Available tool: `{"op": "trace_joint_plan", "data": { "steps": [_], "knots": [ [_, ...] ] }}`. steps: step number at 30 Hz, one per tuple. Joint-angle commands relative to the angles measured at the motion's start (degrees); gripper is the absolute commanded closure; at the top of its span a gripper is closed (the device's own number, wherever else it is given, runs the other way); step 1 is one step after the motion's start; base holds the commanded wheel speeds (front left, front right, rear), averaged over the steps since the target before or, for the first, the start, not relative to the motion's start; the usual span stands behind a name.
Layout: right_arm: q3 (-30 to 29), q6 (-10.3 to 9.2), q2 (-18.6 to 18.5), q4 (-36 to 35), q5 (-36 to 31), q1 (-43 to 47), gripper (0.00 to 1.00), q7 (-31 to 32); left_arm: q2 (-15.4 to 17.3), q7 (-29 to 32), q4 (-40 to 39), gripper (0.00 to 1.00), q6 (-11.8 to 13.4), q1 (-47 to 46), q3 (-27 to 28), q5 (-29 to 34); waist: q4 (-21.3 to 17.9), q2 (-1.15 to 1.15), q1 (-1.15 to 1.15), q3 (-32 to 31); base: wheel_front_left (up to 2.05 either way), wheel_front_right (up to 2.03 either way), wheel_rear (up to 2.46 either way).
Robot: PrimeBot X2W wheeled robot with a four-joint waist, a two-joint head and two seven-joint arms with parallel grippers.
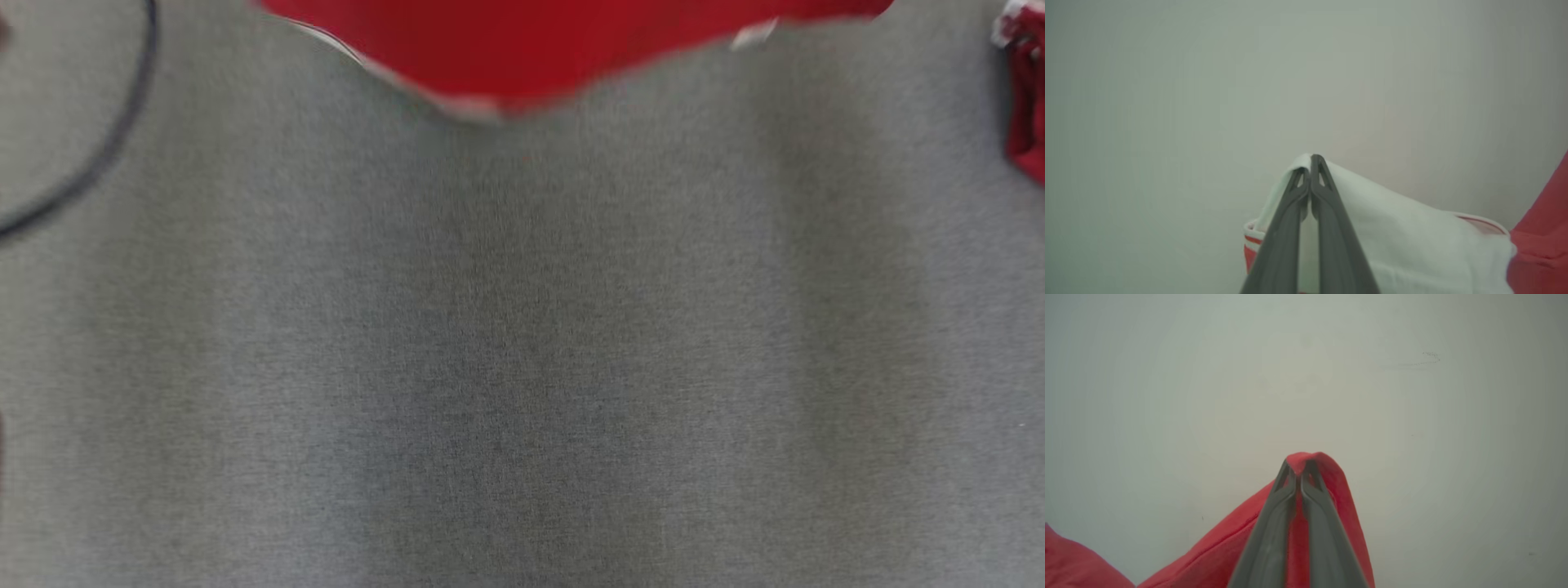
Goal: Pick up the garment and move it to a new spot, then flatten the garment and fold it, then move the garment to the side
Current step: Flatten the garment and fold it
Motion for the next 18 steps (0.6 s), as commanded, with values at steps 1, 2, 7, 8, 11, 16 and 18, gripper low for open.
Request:
{"op": "trace_joint_plan", "data": {
  "steps": [1, 2, 7, 8, 11, 16, 18],
  "knots": [
    [0.3, -0.15, -0.8, 2.0, 0.6, -4.6, 1.0, 0.5, 0.2, -0.4, 2.3, 1.0, -0.4, -4.9, 0.0, 0.5, -0.4, -0.02, -0.02, 10.4, 0.0, 0.0, 0.0],
    [0.1, -0.15, -1.0, 3.2, 1.1, -7.6, 1.0, 0.6, 0.5, -0.6, 3.8, 1.0, -0.3, -7.7, -0.4, 1.4, -0.3, -0.02, -0.02, 11.1, 0.0, 0.0, 0.0],
    [0.7, -0.15, -2.0, 8.9, 0.7, -19.2, 1.0, 1.0, 0.0, -2.4, 12.0, 1.0, -0.3, -20.3, -1.5, 1.8, 0.2, -0.02, -0.02, 13.9, 0.0, 0.0, 0.0],
    [1.0, -0.15, -2.2, 10.1, 0.4, -21.1, 1.0, 1.0, -0.2, -2.8, 13.7, 1.0, -0.3, -22.5, -2.0, 1.8, 0.3, -0.02, -0.02, 14.2, 0.0, 0.0, 0.0],
    [1.3, -0.15, -2.7, 14.0, -0.3, -26.2, 1.0, 0.8, -1.0, -4.5, 18.3, 1.0, -0.3, -27.9, -2.8, 0.9, 0.4, -0.02, -0.02, 15.1, 0.0, 0.0, 0.0],
    [2.7, -0.15, -2.7, 20.4, -1.1, -31.7, 1.0, -0.3, -1.8, -6.6, 24.3, 1.0, -0.3, -34.2, -5.7, 1.3, 0.7, -0.02, -0.02, 16.4, 0.0, 0.0, 0.0],
    [3.2, -0.15, -2.8, 21.4, -1.3, -32.4, 1.0, -0.4, -1.8, -7.0, 25.4, 1.0, -0.3, -35.2, -6.3, 1.1, 0.7, -0.02, -0.02, 16.6, 0.0, 0.0, 0.0]
  ]
}}
